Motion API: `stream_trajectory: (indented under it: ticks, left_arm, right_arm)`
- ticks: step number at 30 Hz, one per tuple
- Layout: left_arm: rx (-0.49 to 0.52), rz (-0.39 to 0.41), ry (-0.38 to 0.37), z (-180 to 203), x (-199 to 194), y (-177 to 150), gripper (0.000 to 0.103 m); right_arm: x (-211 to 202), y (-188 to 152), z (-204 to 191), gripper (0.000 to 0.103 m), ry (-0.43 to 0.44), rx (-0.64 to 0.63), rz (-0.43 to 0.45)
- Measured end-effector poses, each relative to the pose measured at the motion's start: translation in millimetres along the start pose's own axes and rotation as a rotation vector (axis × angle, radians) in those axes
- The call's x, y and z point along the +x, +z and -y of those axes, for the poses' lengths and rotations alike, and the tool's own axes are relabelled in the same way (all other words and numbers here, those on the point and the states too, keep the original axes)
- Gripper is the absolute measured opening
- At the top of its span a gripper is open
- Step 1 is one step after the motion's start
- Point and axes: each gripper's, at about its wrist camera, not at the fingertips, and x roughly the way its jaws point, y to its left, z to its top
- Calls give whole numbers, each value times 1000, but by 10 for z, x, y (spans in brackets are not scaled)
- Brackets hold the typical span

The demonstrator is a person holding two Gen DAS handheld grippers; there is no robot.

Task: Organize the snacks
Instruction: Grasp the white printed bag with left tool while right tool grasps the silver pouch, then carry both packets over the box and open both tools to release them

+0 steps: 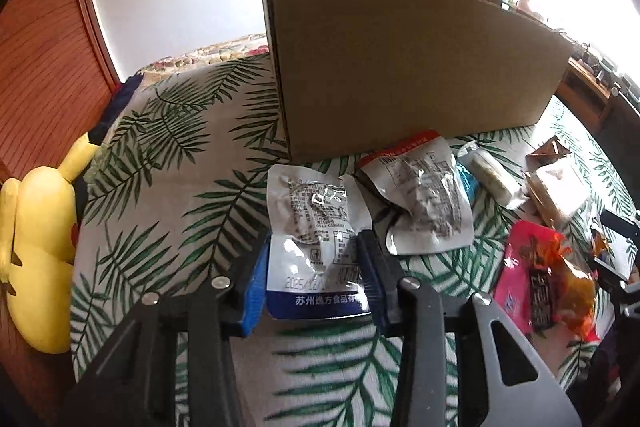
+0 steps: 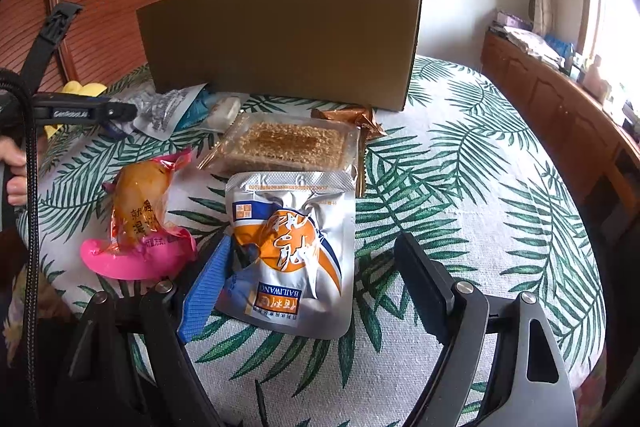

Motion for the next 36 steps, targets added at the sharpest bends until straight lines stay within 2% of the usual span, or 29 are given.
stream_trajectory:
  ticks: [10,12,14,19,36]
  left_arm:
    - [-34,88,-28,7,-417,-114,40]
    - [-35,103,-41,26,-480,-118,40]
    - [-38,117,-60,64,-552,-125,41]
    - [-36,145,-89,177,-650,-112,41]
    - [-4,195,-190,631,-920,-87,41]
  right_arm:
    - [-30,-11,10,83,0,-2,0]
    - [-44,-7,15,76,6,-7,-6]
    - [-69,3,16,60,15,-17,-12]
    - [-82,-2,45,59,35,-19,-15]
    - [-377,-1,74,58,61,21,63]
